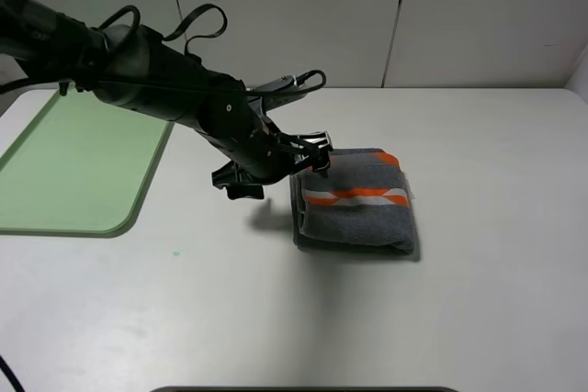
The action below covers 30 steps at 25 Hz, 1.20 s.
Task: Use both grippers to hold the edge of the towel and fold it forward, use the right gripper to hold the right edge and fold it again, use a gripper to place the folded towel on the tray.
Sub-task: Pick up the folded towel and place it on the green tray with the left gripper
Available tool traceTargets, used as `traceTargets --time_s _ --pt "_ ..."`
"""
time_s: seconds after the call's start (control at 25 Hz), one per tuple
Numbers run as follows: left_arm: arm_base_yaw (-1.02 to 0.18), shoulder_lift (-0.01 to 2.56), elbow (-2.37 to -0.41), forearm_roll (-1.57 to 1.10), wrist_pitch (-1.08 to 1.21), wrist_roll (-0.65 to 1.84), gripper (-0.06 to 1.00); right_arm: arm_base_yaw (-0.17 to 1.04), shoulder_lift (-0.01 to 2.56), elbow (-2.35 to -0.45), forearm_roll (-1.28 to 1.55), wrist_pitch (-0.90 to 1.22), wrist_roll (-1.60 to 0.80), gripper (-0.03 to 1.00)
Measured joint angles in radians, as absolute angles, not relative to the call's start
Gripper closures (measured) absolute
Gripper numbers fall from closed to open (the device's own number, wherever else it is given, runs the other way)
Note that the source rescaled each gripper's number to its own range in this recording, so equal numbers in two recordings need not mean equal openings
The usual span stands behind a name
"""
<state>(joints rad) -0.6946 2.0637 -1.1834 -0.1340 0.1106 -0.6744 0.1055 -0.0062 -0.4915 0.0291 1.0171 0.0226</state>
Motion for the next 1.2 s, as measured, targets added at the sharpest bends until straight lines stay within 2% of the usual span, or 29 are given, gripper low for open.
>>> traceTargets --time_s 1.0,1.2 --pt "-0.721 2.207 -1.34 -0.164 0.055 -0.568 -0.02 0.106 -0.006 -0.491 0.029 1.018 0.023 -0.03" --pt "-0.721 2.21 -1.344 -0.163 0.068 -0.539 0.03 0.106 -0.006 -0.491 0.029 1.018 0.023 -0.03"
